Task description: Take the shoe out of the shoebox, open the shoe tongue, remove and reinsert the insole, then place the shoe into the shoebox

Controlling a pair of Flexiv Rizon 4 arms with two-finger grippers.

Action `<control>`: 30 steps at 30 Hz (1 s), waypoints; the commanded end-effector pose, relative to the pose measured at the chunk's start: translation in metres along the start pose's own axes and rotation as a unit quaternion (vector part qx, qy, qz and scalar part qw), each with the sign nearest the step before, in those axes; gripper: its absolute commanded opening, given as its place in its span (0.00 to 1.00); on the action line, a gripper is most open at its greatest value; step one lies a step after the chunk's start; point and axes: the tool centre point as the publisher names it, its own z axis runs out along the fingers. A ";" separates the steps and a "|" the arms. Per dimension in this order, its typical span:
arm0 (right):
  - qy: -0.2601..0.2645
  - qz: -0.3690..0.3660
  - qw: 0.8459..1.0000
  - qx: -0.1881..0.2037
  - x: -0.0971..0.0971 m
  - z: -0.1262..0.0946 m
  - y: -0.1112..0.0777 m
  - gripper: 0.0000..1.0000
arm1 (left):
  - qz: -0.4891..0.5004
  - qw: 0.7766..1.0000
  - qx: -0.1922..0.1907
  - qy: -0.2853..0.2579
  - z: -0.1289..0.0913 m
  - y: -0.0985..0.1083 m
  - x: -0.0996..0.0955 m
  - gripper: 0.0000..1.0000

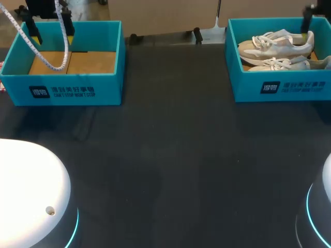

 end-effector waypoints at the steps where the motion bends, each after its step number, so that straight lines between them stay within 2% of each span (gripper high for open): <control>1: 0.008 0.002 0.999 -0.032 -0.010 0.012 -0.007 1.00 | 0.000 1.000 0.000 0.000 0.000 0.000 0.000 1.00; 5: -0.009 0.011 0.999 -0.036 -0.017 0.021 -0.006 1.00 | 0.000 1.000 0.000 0.000 0.000 0.000 0.000 1.00; 19: -0.008 0.005 0.999 -0.037 -0.017 0.021 -0.007 1.00 | 0.000 1.000 0.000 0.000 0.000 0.000 0.000 1.00; 30: -0.018 -0.006 0.999 -0.025 -0.035 0.050 -0.002 1.00 | 0.000 1.000 0.000 0.000 0.000 0.000 0.000 1.00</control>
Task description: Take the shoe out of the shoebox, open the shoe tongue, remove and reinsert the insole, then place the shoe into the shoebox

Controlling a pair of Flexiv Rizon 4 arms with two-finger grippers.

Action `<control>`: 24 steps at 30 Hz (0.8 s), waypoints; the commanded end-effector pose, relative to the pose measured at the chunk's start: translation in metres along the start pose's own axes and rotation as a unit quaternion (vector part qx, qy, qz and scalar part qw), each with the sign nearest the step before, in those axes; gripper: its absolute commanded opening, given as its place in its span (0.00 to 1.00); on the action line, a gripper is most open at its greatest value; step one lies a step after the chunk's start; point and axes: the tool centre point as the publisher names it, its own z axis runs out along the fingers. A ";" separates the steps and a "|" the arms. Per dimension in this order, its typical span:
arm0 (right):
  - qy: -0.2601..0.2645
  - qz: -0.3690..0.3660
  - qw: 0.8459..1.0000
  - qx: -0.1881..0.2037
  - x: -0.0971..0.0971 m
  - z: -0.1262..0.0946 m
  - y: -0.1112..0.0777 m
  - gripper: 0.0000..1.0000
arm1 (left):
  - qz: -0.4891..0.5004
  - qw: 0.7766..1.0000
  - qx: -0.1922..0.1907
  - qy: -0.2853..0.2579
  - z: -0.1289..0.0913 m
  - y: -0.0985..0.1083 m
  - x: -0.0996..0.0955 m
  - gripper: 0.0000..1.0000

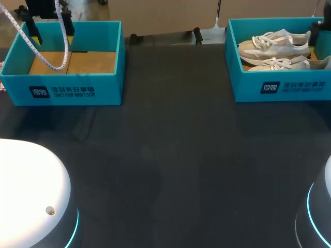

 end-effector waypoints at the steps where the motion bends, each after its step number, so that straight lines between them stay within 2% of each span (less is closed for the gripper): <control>1: 0.004 0.003 1.000 0.004 -0.005 0.013 0.006 0.92 | 0.000 1.000 0.000 0.000 0.000 0.000 0.000 1.00; 2: 0.004 0.004 1.000 0.005 -0.007 0.016 0.006 0.69 | 0.000 1.000 0.000 0.000 0.000 0.000 0.000 1.00; 4: 0.004 0.008 1.000 0.008 -0.009 0.021 0.007 0.55 | 0.000 1.000 0.000 0.000 0.000 0.000 0.000 1.00; 5: 0.002 0.009 1.000 0.009 -0.010 0.023 0.008 0.51 | 0.000 1.000 0.000 0.000 0.000 0.000 0.000 1.00; 18: -0.006 0.014 1.000 0.025 -0.017 0.054 0.016 0.44 | 0.000 1.000 0.000 0.000 0.000 0.000 0.000 1.00; 24: -0.007 0.016 1.000 0.026 -0.021 0.065 0.019 0.45 | 0.000 1.000 0.000 0.000 0.000 0.000 0.000 1.00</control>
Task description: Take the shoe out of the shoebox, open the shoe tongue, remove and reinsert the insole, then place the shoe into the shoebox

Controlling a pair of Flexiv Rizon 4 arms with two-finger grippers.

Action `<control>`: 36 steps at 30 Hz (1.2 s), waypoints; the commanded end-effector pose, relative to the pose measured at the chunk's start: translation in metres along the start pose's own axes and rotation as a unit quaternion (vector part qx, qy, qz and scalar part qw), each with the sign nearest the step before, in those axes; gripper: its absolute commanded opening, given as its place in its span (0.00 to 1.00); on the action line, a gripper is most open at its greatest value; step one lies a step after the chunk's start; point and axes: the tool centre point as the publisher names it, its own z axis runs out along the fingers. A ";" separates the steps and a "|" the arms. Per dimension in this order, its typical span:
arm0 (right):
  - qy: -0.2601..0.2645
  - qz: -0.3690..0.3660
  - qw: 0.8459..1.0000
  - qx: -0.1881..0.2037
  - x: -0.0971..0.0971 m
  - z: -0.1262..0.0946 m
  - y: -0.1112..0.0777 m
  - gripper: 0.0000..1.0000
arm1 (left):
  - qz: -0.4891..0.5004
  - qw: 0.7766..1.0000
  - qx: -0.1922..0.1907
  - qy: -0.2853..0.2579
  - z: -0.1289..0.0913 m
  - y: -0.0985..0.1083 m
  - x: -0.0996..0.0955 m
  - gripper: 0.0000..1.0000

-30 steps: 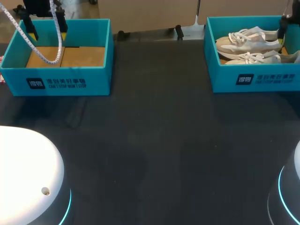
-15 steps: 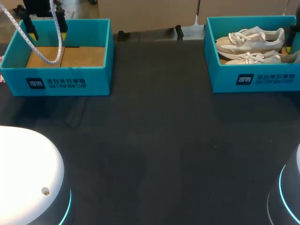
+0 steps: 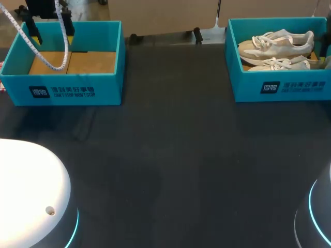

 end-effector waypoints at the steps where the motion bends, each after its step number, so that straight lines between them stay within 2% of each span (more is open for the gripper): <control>1: 0.000 -0.001 1.000 0.005 0.001 0.010 0.007 0.45 | 0.000 1.000 0.000 0.000 0.000 0.000 0.000 1.00; 11: -0.004 -0.001 1.000 0.009 -0.004 0.026 0.006 0.42 | 0.000 1.000 0.000 0.000 0.000 0.000 0.000 1.00; 20: -0.009 -0.012 1.000 0.015 -0.003 0.046 0.004 0.44 | 0.000 1.000 0.000 0.000 0.000 0.000 0.000 1.00; 26: -0.016 -0.016 0.999 0.028 -0.001 0.057 0.004 0.40 | 0.000 1.000 0.000 0.000 0.000 0.000 0.000 1.00; 27: -0.016 -0.016 0.999 0.029 -0.001 0.058 0.004 0.39 | 0.000 1.000 0.000 0.000 0.000 0.000 0.000 1.00; 29: -0.017 -0.016 0.999 0.032 -0.001 0.059 0.003 0.25 | 0.000 1.000 0.000 0.000 0.000 0.000 0.000 1.00; 30: -0.017 -0.016 0.999 0.033 -0.001 0.061 0.003 0.10 | 0.000 1.000 0.000 0.000 0.000 0.000 0.000 1.00; 32: -0.018 -0.016 0.999 0.035 -0.002 0.063 0.002 0.02 | 0.000 1.000 0.000 0.000 0.000 0.000 0.000 1.00; 36: -0.021 -0.019 0.999 0.038 -0.002 0.064 -0.001 0.00 | 0.000 1.000 0.000 0.000 0.000 0.000 0.000 1.00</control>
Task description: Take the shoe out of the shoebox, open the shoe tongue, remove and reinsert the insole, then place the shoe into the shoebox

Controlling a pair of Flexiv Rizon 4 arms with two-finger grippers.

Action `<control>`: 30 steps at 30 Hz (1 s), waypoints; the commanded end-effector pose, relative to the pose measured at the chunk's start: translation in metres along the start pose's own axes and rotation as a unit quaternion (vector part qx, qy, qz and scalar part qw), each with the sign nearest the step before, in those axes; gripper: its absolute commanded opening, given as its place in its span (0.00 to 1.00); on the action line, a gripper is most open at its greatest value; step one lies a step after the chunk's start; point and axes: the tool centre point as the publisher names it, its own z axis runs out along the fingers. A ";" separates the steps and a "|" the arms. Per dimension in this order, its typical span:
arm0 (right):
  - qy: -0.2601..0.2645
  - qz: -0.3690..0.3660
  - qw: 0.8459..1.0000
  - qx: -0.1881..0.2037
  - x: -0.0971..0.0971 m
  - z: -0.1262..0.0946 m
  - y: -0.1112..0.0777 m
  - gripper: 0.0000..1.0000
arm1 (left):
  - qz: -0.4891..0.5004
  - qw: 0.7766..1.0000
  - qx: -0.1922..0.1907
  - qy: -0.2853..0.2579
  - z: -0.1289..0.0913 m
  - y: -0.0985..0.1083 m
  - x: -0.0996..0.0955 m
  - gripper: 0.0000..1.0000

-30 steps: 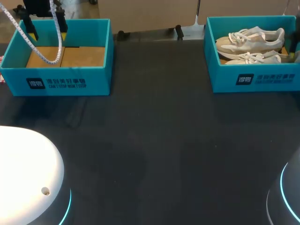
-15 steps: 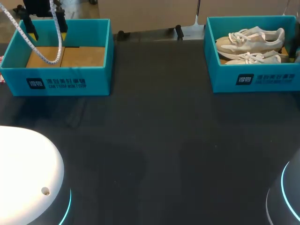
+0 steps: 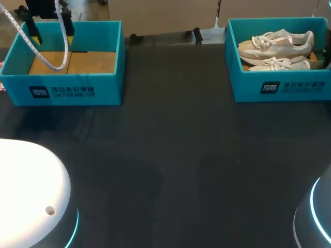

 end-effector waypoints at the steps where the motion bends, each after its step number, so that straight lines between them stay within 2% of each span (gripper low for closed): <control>1: -0.002 -0.003 1.000 0.003 0.011 0.011 0.003 0.00 | 0.000 1.000 0.000 0.000 0.000 0.000 0.000 1.00; 12: -0.006 -0.002 1.000 0.003 0.007 0.004 -0.001 0.00 | 0.000 1.000 0.000 0.000 0.000 0.000 0.000 1.00; 29: -0.018 0.023 0.999 -0.014 -0.012 -0.038 0.002 0.00 | 0.000 1.000 0.000 0.000 0.000 0.000 0.000 1.00; 30: -0.021 0.026 0.999 -0.017 -0.014 -0.046 0.003 0.00 | 0.000 1.000 0.000 0.000 0.000 0.000 0.000 1.00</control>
